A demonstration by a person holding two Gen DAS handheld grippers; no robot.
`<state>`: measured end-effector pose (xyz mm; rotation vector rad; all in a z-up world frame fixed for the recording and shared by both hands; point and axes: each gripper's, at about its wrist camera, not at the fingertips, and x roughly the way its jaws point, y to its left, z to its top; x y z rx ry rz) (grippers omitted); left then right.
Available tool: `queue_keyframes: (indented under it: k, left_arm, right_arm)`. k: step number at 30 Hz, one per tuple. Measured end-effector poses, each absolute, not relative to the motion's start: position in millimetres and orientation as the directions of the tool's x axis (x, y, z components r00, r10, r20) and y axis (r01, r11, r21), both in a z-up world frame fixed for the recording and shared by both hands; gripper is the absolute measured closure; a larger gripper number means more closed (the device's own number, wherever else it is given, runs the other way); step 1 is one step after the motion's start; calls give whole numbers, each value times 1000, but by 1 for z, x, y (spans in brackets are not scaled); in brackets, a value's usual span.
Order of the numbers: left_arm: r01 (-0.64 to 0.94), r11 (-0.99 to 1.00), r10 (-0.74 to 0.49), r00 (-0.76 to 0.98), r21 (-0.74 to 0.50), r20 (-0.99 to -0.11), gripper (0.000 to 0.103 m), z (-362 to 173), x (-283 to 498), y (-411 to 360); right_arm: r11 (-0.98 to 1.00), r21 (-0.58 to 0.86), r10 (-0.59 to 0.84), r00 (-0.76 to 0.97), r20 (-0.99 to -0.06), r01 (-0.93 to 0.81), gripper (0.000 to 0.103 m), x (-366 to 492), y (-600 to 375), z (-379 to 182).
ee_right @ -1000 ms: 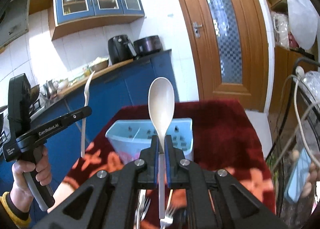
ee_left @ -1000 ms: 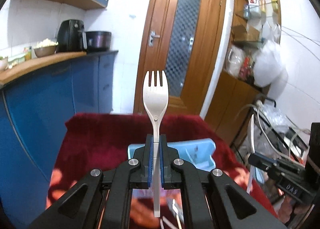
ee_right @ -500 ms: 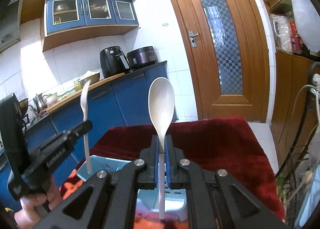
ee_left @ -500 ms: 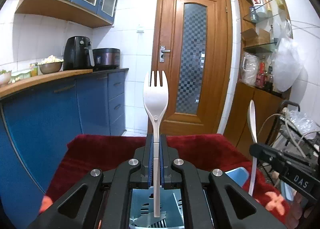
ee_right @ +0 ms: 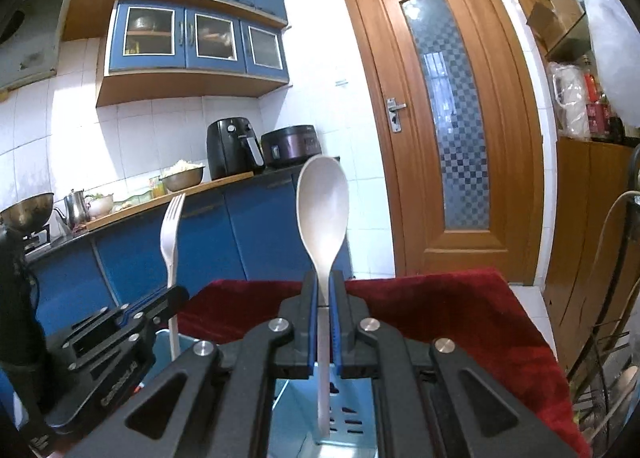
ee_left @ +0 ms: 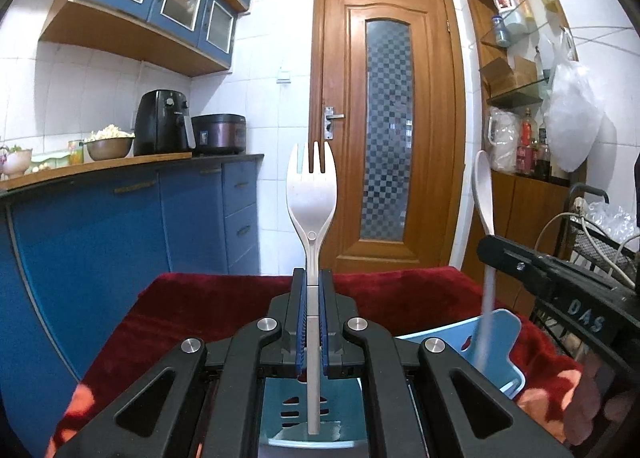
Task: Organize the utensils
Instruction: 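Lift the fork and spoon and drop both into the blue caddy, then grasp a white chopstick with the left tool while the right tool grasps the black spoon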
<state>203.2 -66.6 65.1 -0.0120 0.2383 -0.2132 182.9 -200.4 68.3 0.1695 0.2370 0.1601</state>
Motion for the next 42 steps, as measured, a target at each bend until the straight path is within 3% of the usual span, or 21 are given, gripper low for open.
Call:
queue_keyframes:
  k: [12,15,18,30,42]
  left_arm:
    - [217,975,-220,927,-44,-304,95,48,198,-65]
    - [239,969,-247,911,-64,-331,81,50,195,-62]
    - [258,963,-269,894,-80,-357,72,54,191,-61]
    - [293,951,-308,849,-103,-429,71,88,155,-42]
    - [366,930,-307,738,-26,-601,71,86,106,-47]
  right_arm:
    - [984,86,174,923,-343,-154,96,174,-180,45]
    - [985,95,168,919,-356,-144,93,170,-181,43]
    - [979,137,191,908,-374,-149,80,168,-185,46]
    - [979,109,203,898,-391,-174,75,128,-181,78]
    - [984,59,173,818,-549,-169,74,81,-186,74]
